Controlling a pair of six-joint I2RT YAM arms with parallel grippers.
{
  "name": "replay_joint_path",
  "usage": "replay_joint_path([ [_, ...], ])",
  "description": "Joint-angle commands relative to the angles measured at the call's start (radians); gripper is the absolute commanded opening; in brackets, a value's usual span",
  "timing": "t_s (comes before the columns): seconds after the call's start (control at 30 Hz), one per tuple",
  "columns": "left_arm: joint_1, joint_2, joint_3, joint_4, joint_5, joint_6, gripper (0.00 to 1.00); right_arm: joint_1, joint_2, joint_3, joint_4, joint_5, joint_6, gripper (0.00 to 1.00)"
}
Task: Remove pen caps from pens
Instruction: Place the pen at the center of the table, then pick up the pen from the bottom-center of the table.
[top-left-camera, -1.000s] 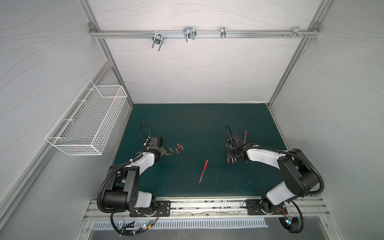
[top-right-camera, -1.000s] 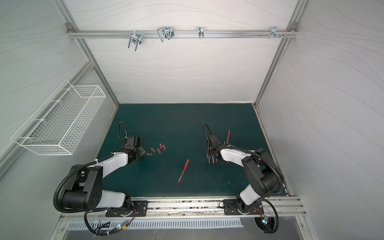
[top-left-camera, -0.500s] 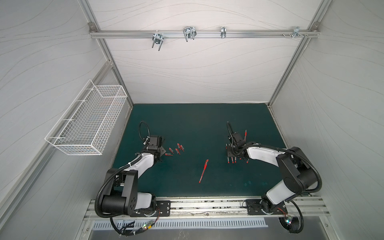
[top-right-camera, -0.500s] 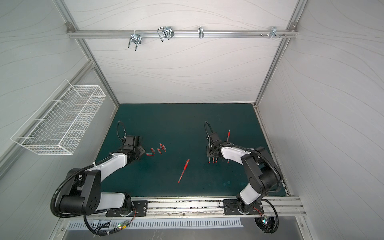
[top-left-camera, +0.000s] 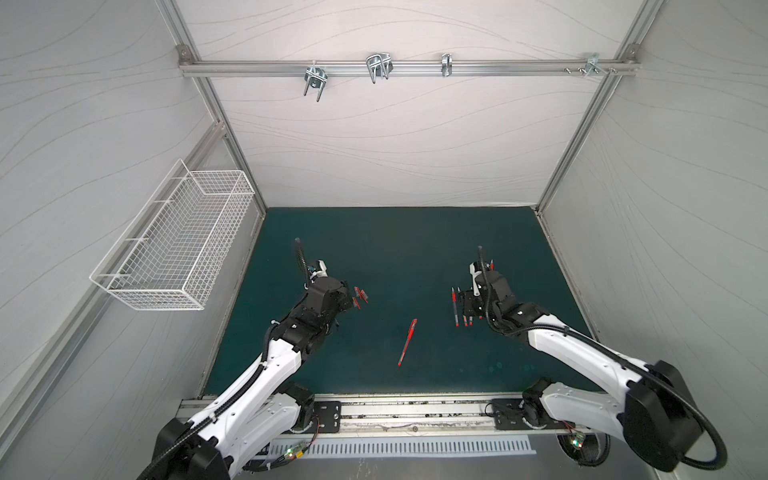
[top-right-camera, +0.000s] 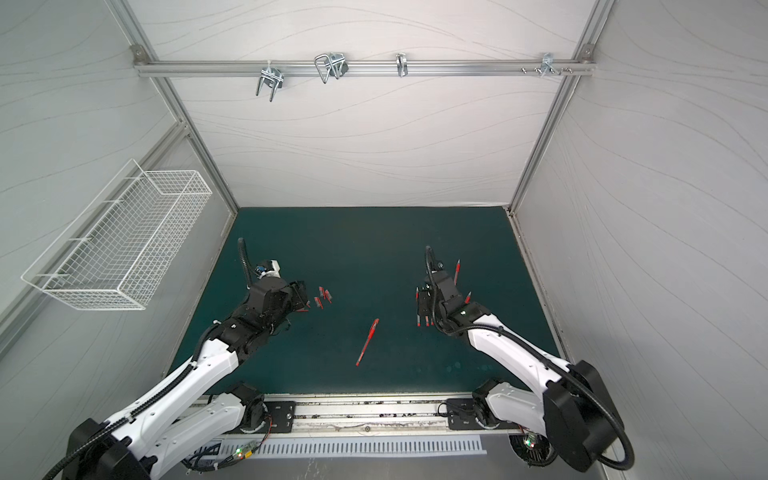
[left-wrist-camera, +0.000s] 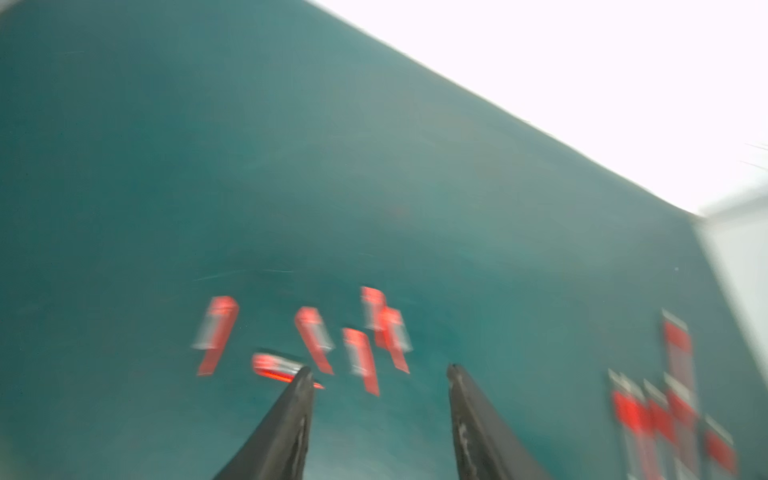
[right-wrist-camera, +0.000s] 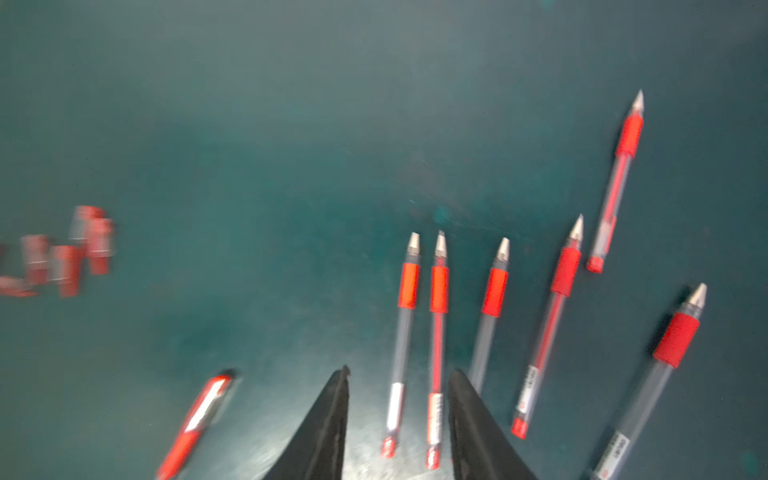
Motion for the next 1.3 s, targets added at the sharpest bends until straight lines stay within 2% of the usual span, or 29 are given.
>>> replay_joint_path([
  [0.0,-0.053,0.028,0.042,0.001,0.238,0.038,0.48,0.01,-0.067,0.025,-0.105,-0.101,0.01,0.45],
  [0.1,-0.134,0.094,0.089,-0.085,0.353,0.047,0.43,0.01,-0.108,0.084,-0.223,-0.164,0.047,0.46],
  [0.17,-0.21,0.134,0.114,-0.137,0.345,0.062,0.43,0.012,-0.132,0.101,-0.272,-0.219,0.052,0.46],
  [0.37,-0.443,0.306,0.193,-0.231,0.178,0.069,0.47,0.009,-0.186,0.107,-0.398,-0.274,0.06,0.46],
  [0.47,-0.518,0.418,0.233,-0.251,0.094,0.057,0.47,-0.005,-0.204,0.09,-0.432,-0.294,0.052,0.46],
  [0.6,-0.585,0.579,0.303,-0.27,0.039,0.044,0.47,-0.029,-0.213,0.071,-0.441,-0.353,0.056,0.45],
  [0.8,-0.607,0.688,0.336,-0.264,-0.035,0.015,0.46,-0.031,-0.216,0.062,-0.436,-0.37,0.059,0.44],
  [0.9,-0.61,0.735,0.359,-0.286,-0.074,0.008,0.43,-0.029,-0.22,0.056,-0.435,-0.375,0.061,0.44],
  [1.27,-0.61,0.824,0.358,-0.238,-0.06,-0.01,0.32,-0.029,-0.232,0.041,-0.429,-0.372,0.072,0.44],
])
